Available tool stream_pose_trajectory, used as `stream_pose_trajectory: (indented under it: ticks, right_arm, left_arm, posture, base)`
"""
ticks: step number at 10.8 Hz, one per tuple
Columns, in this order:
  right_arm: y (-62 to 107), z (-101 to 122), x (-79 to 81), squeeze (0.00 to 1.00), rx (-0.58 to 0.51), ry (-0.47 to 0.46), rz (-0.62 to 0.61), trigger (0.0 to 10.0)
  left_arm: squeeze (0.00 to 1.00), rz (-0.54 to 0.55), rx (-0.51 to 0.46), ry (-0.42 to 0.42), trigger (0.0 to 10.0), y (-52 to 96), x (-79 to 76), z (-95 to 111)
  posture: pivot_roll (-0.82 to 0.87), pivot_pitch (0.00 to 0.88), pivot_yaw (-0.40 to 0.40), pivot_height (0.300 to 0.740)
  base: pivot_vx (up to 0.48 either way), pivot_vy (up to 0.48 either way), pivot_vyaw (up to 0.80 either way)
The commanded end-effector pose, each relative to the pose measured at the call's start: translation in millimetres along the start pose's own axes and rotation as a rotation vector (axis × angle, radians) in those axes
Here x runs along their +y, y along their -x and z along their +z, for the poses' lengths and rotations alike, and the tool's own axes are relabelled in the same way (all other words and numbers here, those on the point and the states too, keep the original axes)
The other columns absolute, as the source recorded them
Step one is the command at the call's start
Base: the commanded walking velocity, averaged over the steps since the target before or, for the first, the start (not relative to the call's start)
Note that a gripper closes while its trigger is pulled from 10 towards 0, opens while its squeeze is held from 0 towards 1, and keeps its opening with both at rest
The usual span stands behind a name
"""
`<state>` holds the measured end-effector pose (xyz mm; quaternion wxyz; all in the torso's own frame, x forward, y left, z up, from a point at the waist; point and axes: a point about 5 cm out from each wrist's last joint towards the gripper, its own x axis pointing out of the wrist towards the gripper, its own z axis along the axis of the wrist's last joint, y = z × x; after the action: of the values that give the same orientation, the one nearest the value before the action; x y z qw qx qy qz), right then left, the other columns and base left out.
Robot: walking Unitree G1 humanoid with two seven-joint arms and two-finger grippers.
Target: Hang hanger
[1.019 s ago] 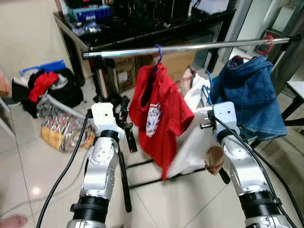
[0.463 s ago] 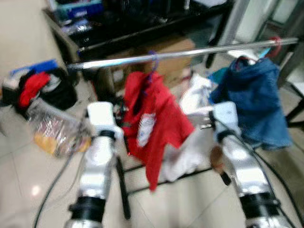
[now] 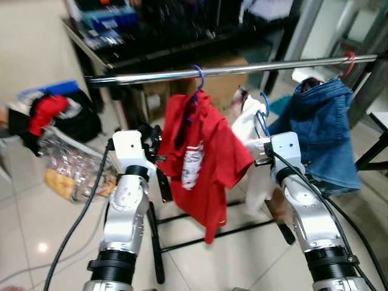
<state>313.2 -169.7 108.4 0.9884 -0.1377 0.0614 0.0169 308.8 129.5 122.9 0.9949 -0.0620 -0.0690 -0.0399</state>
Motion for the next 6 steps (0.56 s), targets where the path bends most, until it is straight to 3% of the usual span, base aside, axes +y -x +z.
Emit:
stream_pose_trajectory:
  ticks: [1, 6]
  right_arm:
    - [-2.0, 9.0, -5.0, 0.00, -0.038, -0.006, -0.015, 10.0]
    - [-3.1, 10.9, -2.4, 0.00, -0.045, -0.006, -0.003, 10.0]
  left_arm:
    - [0.00, -0.020, -0.018, 0.001, 10.0, -2.6, -5.2, 3.8]
    - [0.00, -0.016, -0.024, 0.004, 10.0, -3.9, -4.7, 5.1]
  posture:
    - [0.02, 0.000, -0.001, 0.723]
    - [0.02, 0.000, -0.001, 0.723]
  base:
    - [0.000, 0.000, 0.00]
    - [0.000, 0.000, 0.00]
